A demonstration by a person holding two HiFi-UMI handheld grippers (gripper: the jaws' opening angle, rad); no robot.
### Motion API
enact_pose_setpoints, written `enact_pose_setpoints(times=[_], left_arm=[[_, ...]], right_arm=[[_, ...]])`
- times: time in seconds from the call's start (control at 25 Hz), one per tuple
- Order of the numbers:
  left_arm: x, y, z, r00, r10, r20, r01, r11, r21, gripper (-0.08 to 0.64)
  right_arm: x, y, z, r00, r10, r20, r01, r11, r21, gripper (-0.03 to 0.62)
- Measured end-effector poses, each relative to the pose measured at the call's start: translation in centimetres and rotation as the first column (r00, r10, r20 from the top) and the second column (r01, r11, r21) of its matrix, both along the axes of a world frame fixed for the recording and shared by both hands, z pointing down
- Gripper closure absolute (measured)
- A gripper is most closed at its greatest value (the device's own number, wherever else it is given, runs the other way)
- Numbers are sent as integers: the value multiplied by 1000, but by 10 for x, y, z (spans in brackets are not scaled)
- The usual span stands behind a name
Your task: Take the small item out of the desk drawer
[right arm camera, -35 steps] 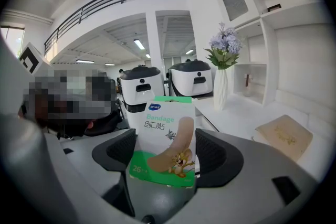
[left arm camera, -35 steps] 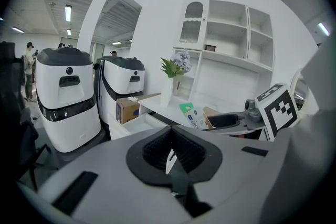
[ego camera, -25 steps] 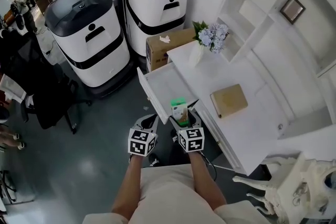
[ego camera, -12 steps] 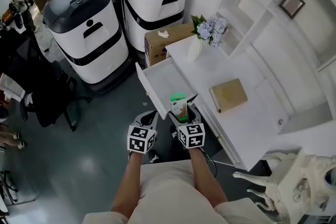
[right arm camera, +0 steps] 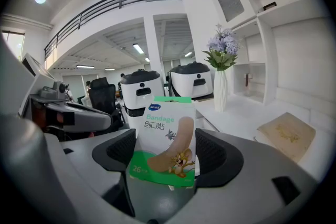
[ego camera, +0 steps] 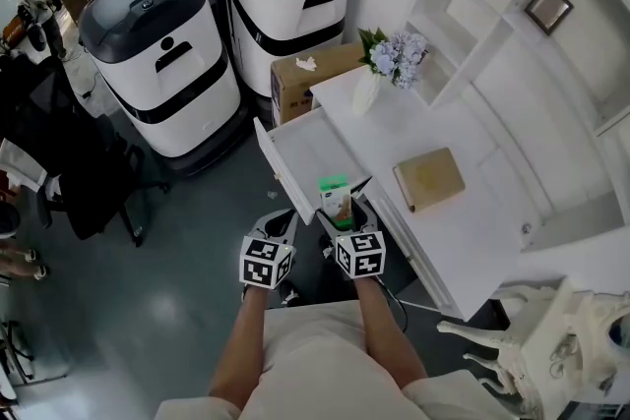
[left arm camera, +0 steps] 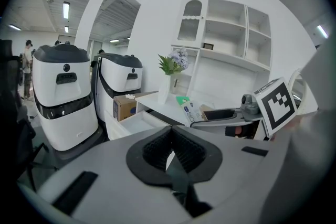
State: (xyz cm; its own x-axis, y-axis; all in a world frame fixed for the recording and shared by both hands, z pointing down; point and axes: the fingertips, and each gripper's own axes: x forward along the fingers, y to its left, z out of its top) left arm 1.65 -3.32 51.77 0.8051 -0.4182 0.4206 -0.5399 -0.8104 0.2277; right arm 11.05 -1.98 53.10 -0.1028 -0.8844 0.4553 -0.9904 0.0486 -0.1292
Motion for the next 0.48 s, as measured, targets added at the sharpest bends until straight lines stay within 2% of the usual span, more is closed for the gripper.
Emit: enact_pose_setpoints(times=[0.48], left_arm=[[-4,-4,5,1000,-15,2,15,1000,-15,543]], right_arm=[[0,-4,-2,1000,4,-13,-4,1000,11,221]])
